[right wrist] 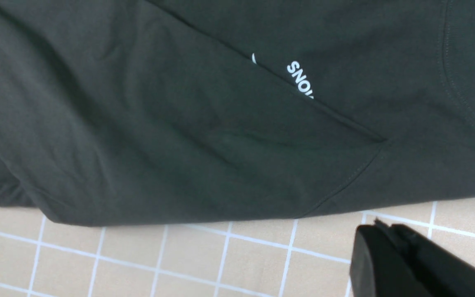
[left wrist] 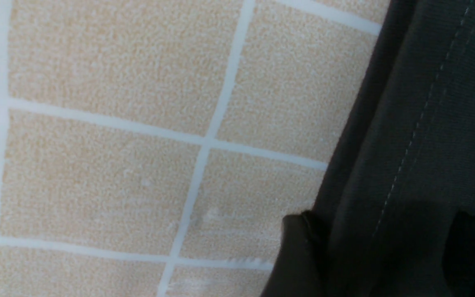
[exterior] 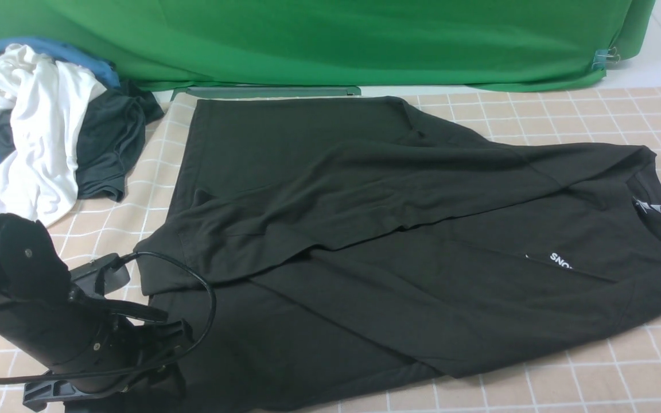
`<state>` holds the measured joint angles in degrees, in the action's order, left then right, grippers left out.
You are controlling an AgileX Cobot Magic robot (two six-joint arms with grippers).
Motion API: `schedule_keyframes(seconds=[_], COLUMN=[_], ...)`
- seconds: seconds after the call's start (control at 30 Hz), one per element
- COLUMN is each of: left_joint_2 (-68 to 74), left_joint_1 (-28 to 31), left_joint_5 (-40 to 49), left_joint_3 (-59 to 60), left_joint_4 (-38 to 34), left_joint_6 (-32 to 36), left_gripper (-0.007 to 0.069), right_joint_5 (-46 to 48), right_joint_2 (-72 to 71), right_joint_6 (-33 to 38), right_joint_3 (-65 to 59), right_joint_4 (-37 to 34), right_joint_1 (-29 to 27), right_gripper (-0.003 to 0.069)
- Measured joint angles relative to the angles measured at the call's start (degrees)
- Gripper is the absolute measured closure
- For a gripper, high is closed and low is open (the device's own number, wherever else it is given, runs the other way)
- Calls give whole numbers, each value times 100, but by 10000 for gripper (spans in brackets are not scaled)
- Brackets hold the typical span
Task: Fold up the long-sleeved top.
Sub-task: Use both arms simultaneously to clamp the lower edge of the clothing fabric
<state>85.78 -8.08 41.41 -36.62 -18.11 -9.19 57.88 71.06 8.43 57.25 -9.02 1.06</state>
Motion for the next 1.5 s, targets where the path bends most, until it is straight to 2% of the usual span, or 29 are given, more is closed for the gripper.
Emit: schedule_keyframes(seconds=[0.07, 0.17, 0.23, 0.27, 0.3, 0.37, 0.43, 0.63, 0.83, 1.03, 1.23, 1.37, 1.5], left_joint_2=[-4, -4, -4, -4, -4, 8, 8, 8, 8, 8, 8, 8, 8], left_joint_1=[0, 0, 0, 0, 0, 0, 0, 0, 0, 0, 0, 0, 0], left_joint_5=[0, 0, 16, 22, 28, 22, 22, 22, 99, 81, 76, 79, 79], left_joint_3=[0, 14, 18, 18, 24, 27, 40, 52, 55, 55, 55, 55, 55], left_joint_4=[0, 66, 139, 154, 200, 200, 194, 194, 194, 188, 188, 194, 194], left_joint_6=[0, 0, -14, -21, -21, -21, -21, -21, -21, -21, -21, -26, -37], left_gripper=[183, 255, 342, 362, 438, 542, 595, 610, 610, 610, 610, 610, 610], right_joint_5=[0, 0, 0, 0, 0, 6, 6, 169, 497, 692, 792, 711, 602], right_joint_2=[0, 0, 0, 0, 0, 0, 0, 15, 227, 584, 1092, 1275, 1283], right_joint_6=[0, 0, 0, 0, 0, 6, 37, 164, -41, 177, 341, 419, 422], right_joint_3=[0, 0, 0, 0, 0, 0, 0, 0, -176, -445, -451, -451, -451], right_joint_4=[0, -6, -6, -6, -6, -12, -12, -4, 366, 409, 372, 372, 240], right_joint_1=[0, 0, 0, 0, 0, 0, 0, -19, -30, -54, -671, -1391, -1752], right_gripper=[619, 619, 619, 619, 619, 619, 619, 631, 631, 632, 632, 632, 627])
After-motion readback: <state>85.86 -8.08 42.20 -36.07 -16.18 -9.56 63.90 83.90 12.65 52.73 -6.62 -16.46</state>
